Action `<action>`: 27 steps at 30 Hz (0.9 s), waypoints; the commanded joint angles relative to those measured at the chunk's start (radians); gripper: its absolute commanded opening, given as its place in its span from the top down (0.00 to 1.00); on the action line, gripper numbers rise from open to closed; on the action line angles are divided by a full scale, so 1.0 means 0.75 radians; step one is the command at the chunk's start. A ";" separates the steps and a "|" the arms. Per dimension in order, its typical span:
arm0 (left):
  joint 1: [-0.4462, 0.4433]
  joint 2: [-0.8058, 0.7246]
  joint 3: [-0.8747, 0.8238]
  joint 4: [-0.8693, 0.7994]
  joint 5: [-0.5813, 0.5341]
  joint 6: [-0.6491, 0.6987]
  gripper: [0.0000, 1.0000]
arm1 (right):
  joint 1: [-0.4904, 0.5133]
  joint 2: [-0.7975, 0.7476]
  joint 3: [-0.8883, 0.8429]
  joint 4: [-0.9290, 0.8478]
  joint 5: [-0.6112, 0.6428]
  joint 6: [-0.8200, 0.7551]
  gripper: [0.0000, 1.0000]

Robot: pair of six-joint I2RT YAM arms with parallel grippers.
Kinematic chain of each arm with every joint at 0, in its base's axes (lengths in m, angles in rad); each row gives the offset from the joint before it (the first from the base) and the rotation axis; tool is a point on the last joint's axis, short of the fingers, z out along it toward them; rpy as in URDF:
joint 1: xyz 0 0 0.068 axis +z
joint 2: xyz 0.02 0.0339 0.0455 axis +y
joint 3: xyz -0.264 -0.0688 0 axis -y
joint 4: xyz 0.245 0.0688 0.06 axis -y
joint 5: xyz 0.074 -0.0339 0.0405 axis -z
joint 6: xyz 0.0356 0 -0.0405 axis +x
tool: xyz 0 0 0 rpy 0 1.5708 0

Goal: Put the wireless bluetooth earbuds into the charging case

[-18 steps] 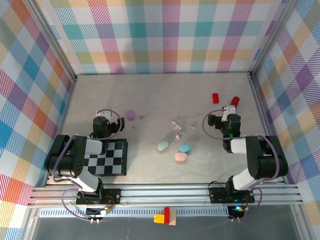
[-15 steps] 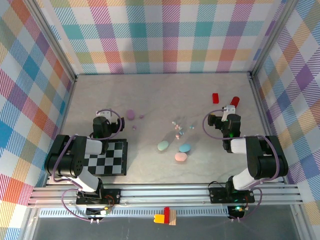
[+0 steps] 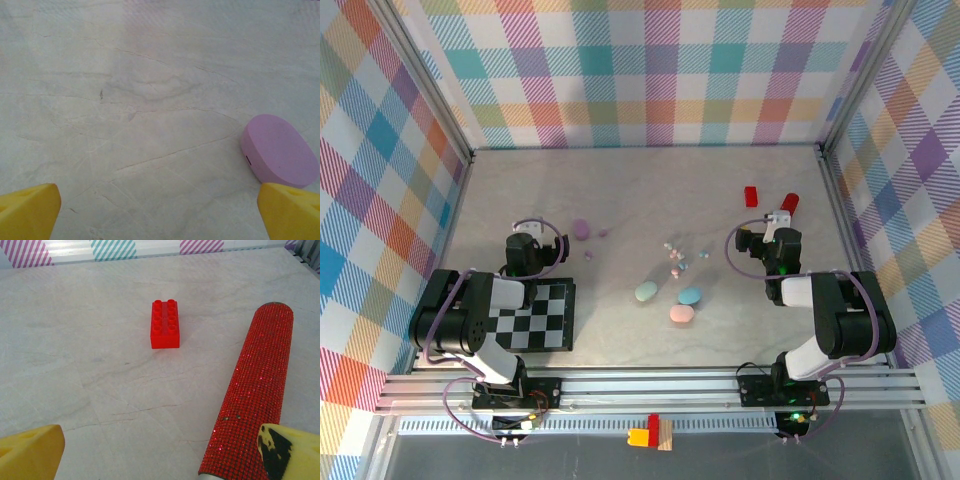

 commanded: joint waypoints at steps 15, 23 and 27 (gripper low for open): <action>-0.106 -0.445 0.162 -0.606 -0.182 -0.042 0.00 | 0.018 -0.372 0.092 -0.409 -0.050 -0.032 0.01; -0.302 -0.405 0.467 -1.087 -0.299 -0.169 0.00 | 0.212 -0.545 0.213 -0.681 -0.193 0.007 0.01; -0.322 -0.290 0.626 -1.280 -0.219 -0.289 0.00 | 0.376 -0.573 0.242 -0.751 -0.332 0.034 0.01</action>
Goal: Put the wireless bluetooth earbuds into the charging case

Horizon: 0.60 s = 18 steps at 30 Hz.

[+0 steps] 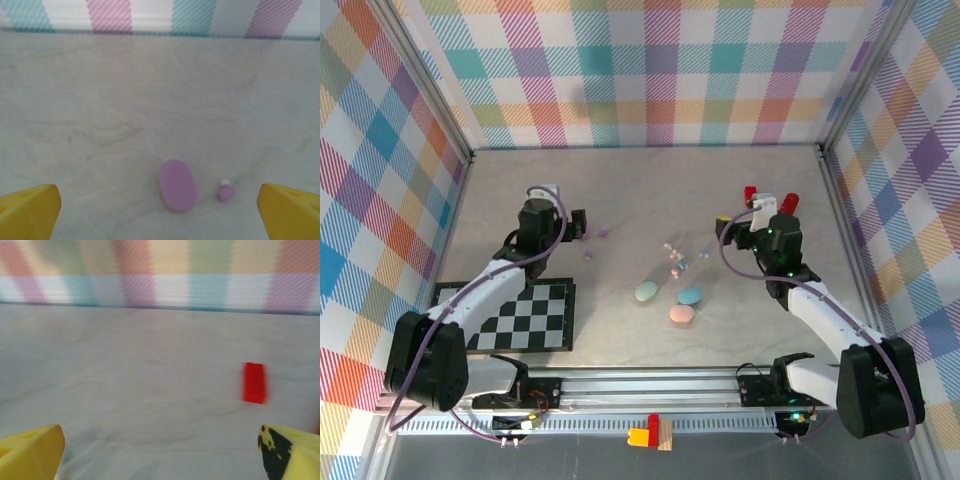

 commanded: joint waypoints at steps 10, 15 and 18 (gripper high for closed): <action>-0.006 0.411 0.383 -0.564 0.094 -0.297 0.00 | 0.327 0.051 0.079 -0.106 -0.296 0.147 0.01; -0.005 0.611 0.519 -0.640 0.135 -0.317 0.09 | 0.377 0.085 0.105 -0.108 -0.292 0.122 0.01; -0.006 0.706 0.588 -0.667 0.141 -0.294 0.19 | 0.386 0.079 0.102 -0.114 -0.281 0.118 0.01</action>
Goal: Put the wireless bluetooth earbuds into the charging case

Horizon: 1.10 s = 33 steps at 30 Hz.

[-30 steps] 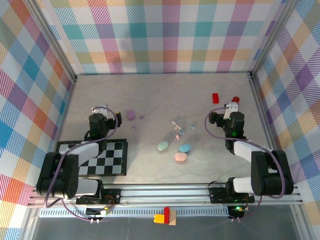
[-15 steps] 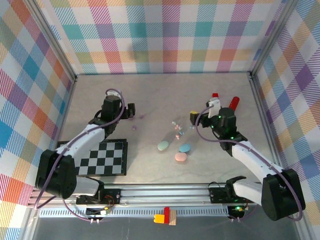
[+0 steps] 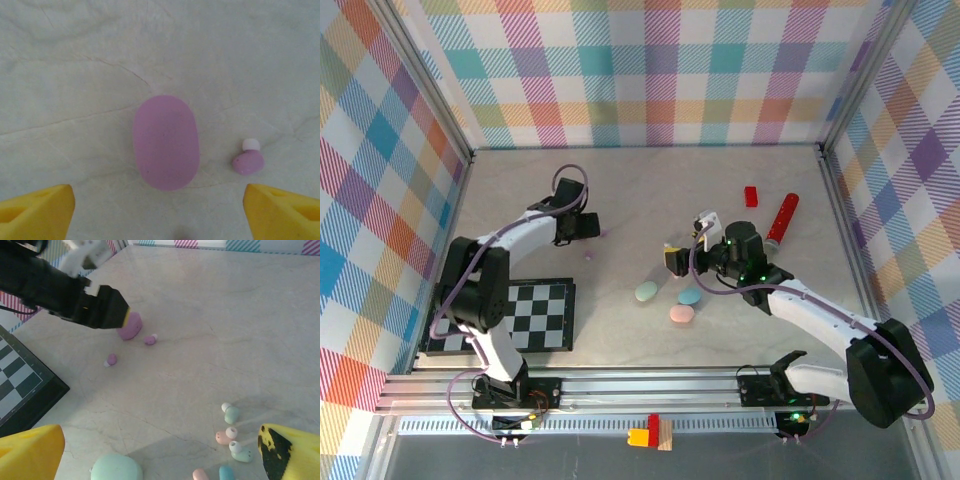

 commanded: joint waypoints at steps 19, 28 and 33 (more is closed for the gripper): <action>0.017 0.258 0.214 -0.122 -0.006 0.005 0.46 | 0.014 -0.036 0.032 -0.071 -0.003 0.007 0.01; 0.016 0.186 0.168 -0.071 0.013 0.046 0.61 | 0.014 -0.055 0.050 -0.110 0.099 0.185 0.01; -0.001 0.038 0.085 0.000 0.088 0.206 0.59 | -0.019 -0.009 0.180 -0.328 0.081 0.385 0.01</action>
